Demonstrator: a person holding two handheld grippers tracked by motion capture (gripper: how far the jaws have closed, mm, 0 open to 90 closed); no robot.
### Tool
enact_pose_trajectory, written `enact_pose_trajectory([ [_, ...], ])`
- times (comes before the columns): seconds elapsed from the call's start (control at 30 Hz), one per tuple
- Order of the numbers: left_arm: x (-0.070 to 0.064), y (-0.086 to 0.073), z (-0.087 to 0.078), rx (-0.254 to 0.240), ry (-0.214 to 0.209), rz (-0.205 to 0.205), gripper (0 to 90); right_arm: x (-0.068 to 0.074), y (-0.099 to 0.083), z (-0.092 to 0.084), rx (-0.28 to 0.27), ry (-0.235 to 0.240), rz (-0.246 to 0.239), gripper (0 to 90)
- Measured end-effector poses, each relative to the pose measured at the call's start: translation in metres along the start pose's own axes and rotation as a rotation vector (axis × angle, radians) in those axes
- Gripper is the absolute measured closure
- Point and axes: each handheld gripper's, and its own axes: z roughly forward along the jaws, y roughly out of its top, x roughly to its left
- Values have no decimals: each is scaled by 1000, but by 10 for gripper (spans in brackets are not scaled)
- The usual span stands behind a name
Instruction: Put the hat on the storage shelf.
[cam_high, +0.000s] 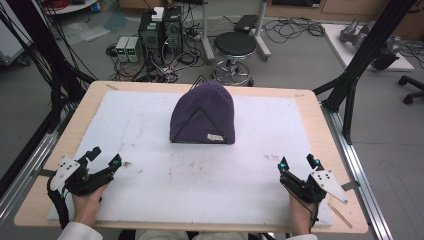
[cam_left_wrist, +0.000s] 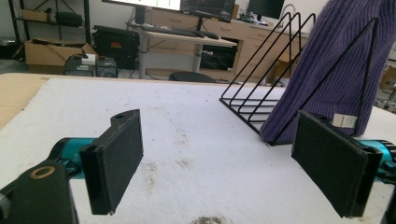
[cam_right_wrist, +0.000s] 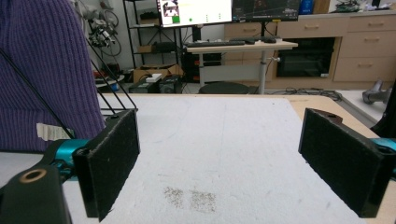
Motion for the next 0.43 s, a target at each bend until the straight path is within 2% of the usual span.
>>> enact_pose_trajectory([
  [0.43,-1,0,1,5,-5,3,169,1,-1,0,6,6,2,119],
])
